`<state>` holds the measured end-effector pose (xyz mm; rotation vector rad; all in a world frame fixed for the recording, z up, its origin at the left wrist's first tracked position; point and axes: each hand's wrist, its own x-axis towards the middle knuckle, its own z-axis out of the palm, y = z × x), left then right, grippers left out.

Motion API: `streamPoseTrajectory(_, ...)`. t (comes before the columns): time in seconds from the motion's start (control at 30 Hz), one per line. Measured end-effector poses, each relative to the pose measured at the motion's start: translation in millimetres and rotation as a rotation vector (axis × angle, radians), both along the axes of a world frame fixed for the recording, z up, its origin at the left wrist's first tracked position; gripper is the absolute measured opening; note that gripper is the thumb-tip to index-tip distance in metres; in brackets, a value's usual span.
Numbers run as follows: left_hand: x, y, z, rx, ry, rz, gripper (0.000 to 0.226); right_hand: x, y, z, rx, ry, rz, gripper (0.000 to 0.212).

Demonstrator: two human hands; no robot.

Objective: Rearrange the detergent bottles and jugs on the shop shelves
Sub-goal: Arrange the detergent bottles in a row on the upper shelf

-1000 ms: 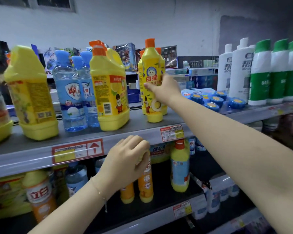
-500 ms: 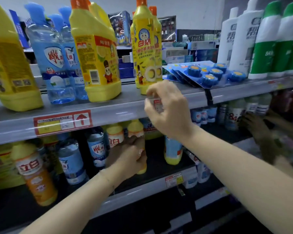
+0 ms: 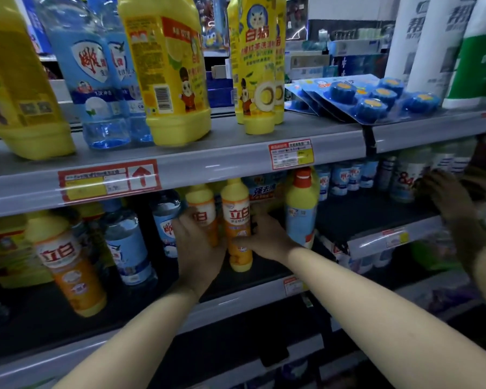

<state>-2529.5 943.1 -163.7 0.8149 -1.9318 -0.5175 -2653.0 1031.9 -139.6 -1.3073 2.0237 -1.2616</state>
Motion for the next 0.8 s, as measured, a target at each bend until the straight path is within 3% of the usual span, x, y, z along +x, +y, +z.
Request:
streamPoseTrajectory(0.13,-8,-31,-5,0.231,0.13,-0.133,0.062,2,-14,-1,-0.096,-0.158,-0.033,0.065)
streamPoseTrajectory(0.3,-11,-31,-9,0.431,0.169,-0.163,0.041,2,-13,2,-0.043,-0.092,0.062,0.077)
streamPoseTrajectory(0.43,6,-24,-8,0.455,0.194,-0.251,0.048,11,2,3,-0.05,0.008,0.132,0.085)
streamPoseTrajectory(0.6,43,-9,-11,0.393,0.156,-0.362,0.07,17,23,-5,-0.099,0.124,0.126,0.079)
streamPoseTrajectory(0.8,84,10,22,0.3,0.243,-0.349,0.066,38,45,31,-0.242,0.211,0.255,0.068)
